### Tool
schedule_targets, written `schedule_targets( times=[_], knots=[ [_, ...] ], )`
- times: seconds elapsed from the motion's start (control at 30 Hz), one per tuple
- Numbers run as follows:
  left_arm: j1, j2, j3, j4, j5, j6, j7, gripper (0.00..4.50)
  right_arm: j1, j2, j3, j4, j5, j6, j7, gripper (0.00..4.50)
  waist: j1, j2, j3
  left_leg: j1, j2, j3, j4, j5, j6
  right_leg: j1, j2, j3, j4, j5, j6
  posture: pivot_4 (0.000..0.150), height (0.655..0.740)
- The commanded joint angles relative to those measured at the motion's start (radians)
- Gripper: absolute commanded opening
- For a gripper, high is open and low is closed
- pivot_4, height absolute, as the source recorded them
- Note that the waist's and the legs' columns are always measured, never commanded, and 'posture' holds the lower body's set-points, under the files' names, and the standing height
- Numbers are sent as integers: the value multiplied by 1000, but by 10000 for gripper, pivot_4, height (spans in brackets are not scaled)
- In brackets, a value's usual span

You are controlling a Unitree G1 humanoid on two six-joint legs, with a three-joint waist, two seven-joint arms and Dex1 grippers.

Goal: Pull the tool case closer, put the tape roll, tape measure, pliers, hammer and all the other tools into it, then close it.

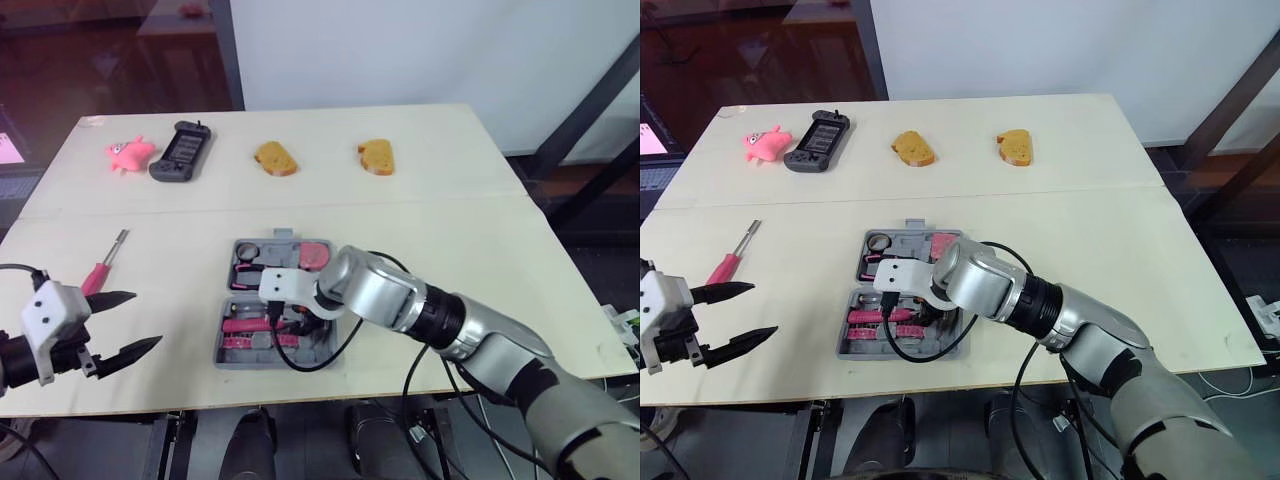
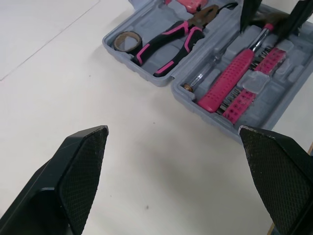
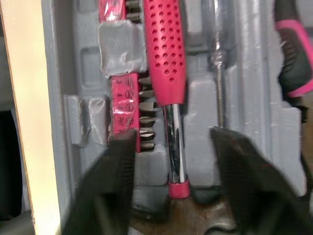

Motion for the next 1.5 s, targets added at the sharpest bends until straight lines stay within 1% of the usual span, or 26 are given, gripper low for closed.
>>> schedule_targets(
  times=[0.03, 0.13, 0.2, 0.27, 0.3, 0.33, 0.4, 0.43, 0.47, 0.5, 0.7, 0.87, 0.93, 1.2, 1.5],
  knots=[
    [-7, 10, -3, 0, 2, -13, -5, 45000, -12, -32, -89, -117, 30, -14, 6, 22730, 0, 0, 0, 0, 0, 0, 0, 0, 0, 0, 0, 0, 0, 0, 0, 1500, 7400],
    [-14, 9, -6, 3, 3, -14, -6, 45000, 35, -58, -172, -169, 59, -59, 1, 22730, 0, 0, 0, 0, 0, 0, 0, 0, 0, 0, 0, 0, 0, 0, 0, 1500, 7400],
    [-17, 7, -10, 2, 1, -16, -7, 45000, 137, -63, -280, -203, 69, -238, -27, 22730, 2, -2, -1, 0, 0, 0, 0, 0, 0, 1, 0, 0, -1, 0, 0, 1500, 7400],
    [-20, 3, -17, 1, -1, -19, -8, 45000, 213, -110, -311, -214, 64, -352, -4, 22730, 4, -2, -1, 0, 0, 0, 0, 0, 0, 1, 0, 0, -1, 0, 0, 1500, 7400],
    [-22, 0, -22, -2, -3, -20, -6, 45000, 239, -122, -319, -206, 85, -366, 29, 22730, 3, -2, -1, 0, 0, 0, 0, 0, 0, 1, -1, 0, -2, 0, 0, 1500, 7400],
    [-23, -4, -26, -5, -5, -21, -4, 45000, 262, -133, -322, -199, 89, -385, 42, 20448, 2, -2, -1, 0, 0, 0, 0, 0, 0, 1, -1, 0, -2, 0, 0, 1500, 7400],
    [-24, -10, -35, -11, -6, -20, 0, 45000, 305, -131, -333, -192, 101, -440, 56, 14271, 1, -2, -1, 0, 0, 0, 1, 0, 0, 1, 0, 0, -2, 0, 0, 1500, 7400],
    [-26, -13, -39, -13, -6, -19, 2, 45000, 324, -122, -344, -189, 120, -451, 68, 9798, -1, -2, -1, 0, 0, 0, 1, 0, 0, 1, 0, 0, -1, 0, 0, 1500, 7400],
    [-28, -15, -44, -14, -5, -19, 4, 45000, 340, -109, -357, -181, 137, -461, 76, 3963, -2, -2, -1, 0, 0, 0, 0, 0, 0, 1, 0, 0, -1, 0, 0, 1500, 7400],
    [-30, -17, -48, -14, -3, -19, 5, 45000, 349, -96, -356, -156, 134, -481, 75, 442, -2, -2, -1, 0, 0, 0, 0, 0, 0, 1, 0, 0, -1, 0, 0, 1500, 7400],
    [-40, -14, -53, -7, -4, -16, 2, 45000, 326, 0, -292, 21, 33, -587, 27, 442, 2, -3, -1, 0, 0, 0, 1, 0, 0, 2, 0, 0, -1, 0, 0, 1500, 7400],
    [-43, -7, -47, -6, -6, -11, -1, 45000, 318, 68, -251, 143, -29, -625, 12, 442, 1, -2, -1, 0, 0, 0, 0, 0, 0, 1, 0, 0, -1, 0, 0, 1500, 7400],
    [-38, -6, -41, -10, -6, -8, -2, 45000, 319, 72, -222, 180, -70, -643, 6, 442, 1, -2, -1, 0, 0, 0, 0, 0, 0, 2, 0, 0, -1, 0, 0, 1500, 7400],
    [-13, -3, -20, -22, -8, -6, -3, 45000, 360, 81, -161, 288, -151, -654, 26, 442, -1, -3, -1, 2, 0, 0, 0, 0, 0, 3, 1, 0, -1, 0, 0, 1500, 7400],
    [-10, 11, -14, -20, -10, -1, -5, 45000, 378, 111, -136, 394, -191, -625, 55, 442, -3, -7, -8, 8, 1, 0, -3, 0, 0, 7, 1, 0, -1, -1, -1, 1500, 7400]
  ],
)
